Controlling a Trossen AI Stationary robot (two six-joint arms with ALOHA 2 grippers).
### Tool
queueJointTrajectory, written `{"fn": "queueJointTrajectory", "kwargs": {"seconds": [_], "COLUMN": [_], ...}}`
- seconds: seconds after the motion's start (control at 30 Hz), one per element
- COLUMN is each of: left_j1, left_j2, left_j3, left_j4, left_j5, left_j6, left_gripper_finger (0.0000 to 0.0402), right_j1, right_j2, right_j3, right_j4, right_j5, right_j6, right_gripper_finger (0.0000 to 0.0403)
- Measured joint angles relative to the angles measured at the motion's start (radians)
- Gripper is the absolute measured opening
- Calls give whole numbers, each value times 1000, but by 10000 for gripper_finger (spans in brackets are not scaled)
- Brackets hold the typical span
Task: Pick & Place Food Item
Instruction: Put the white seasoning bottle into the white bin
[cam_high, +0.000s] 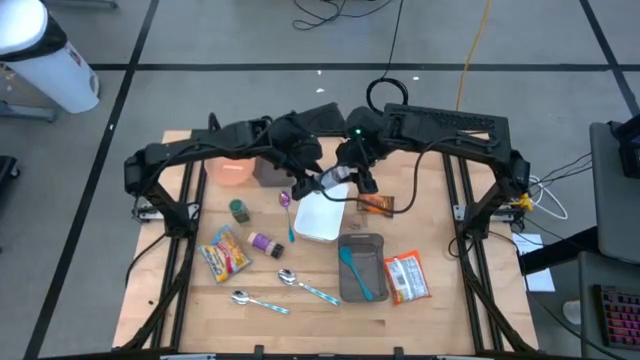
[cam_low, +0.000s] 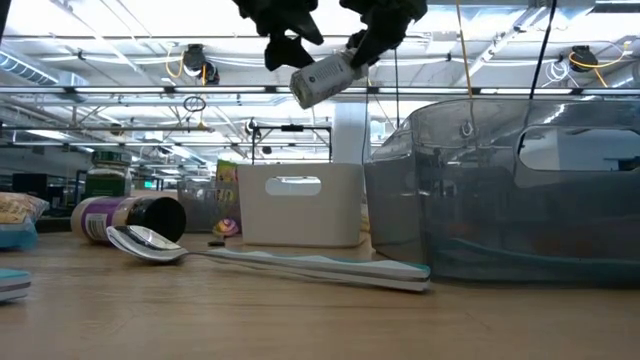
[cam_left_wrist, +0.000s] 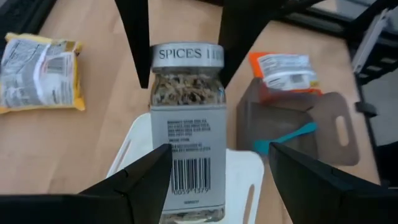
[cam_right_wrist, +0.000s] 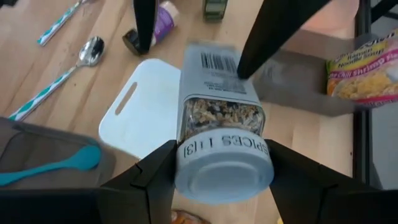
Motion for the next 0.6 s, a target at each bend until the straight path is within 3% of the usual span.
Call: {"fn": "queueJointTrajectory", "kwargs": {"seconds": [0.4,0.6], "left_j1": [-12,-12], "left_j2": [22,26], "left_j3": [-1,-1], "left_j4": [19,23], "left_j5": [-176,-171], "left_j6": [15,31], "left_gripper_finger": [271,271], "right_j1": [0,-1], "right_j2": [0,0], "right_j3": [0,0], "right_j4": [65,63], "right_j5": [-49,-48], "right_j6": [-6,-11], "right_gripper_finger": [202,202]}}
